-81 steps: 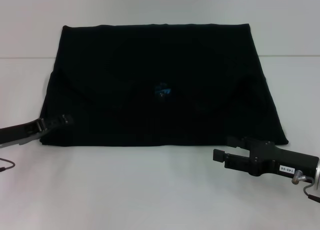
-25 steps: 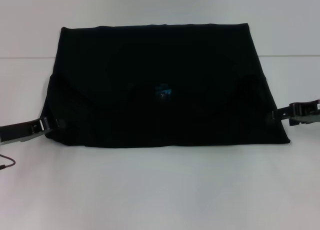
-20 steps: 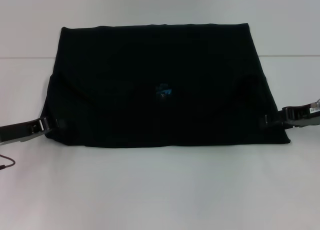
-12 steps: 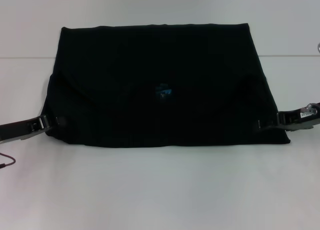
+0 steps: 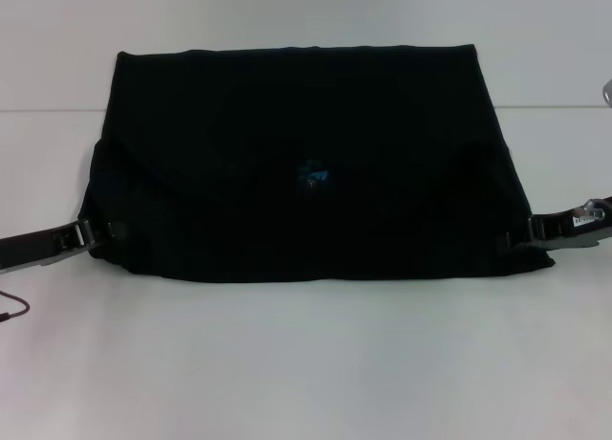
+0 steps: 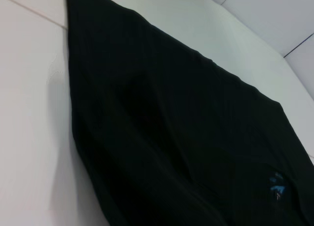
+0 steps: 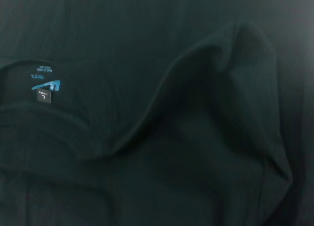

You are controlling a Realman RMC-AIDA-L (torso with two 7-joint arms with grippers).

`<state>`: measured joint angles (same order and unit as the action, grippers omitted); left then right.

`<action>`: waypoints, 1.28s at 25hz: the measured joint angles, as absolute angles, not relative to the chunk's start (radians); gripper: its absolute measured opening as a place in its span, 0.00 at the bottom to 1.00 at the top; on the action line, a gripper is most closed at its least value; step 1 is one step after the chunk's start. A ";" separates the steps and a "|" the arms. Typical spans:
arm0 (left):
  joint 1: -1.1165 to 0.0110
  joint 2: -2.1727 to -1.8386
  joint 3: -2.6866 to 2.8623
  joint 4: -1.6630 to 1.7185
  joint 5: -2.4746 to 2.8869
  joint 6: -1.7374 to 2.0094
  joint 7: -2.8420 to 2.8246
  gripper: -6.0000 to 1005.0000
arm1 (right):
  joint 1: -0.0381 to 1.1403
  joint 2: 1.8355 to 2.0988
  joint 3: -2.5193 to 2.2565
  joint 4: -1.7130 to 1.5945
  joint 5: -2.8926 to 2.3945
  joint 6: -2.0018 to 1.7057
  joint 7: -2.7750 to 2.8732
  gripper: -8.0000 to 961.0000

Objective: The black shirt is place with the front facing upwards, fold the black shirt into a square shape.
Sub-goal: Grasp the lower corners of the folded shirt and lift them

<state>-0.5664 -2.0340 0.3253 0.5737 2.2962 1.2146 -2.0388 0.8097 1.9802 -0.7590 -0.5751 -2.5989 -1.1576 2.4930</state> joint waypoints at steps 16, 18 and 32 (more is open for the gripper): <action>-0.543 -2.027 0.312 0.583 2.303 1.358 -2.100 0.05 | 0.800 1.958 -0.752 -0.617 -2.592 -1.252 2.479 0.08; -0.528 -2.025 0.290 0.596 2.305 1.435 -2.106 0.05 | 0.784 1.954 -0.745 -0.650 -2.591 -1.312 2.475 0.06; -0.392 -2.013 0.187 0.671 2.537 1.873 -2.246 0.05 | 0.576 1.941 -0.657 -0.731 -2.525 -1.734 2.337 0.06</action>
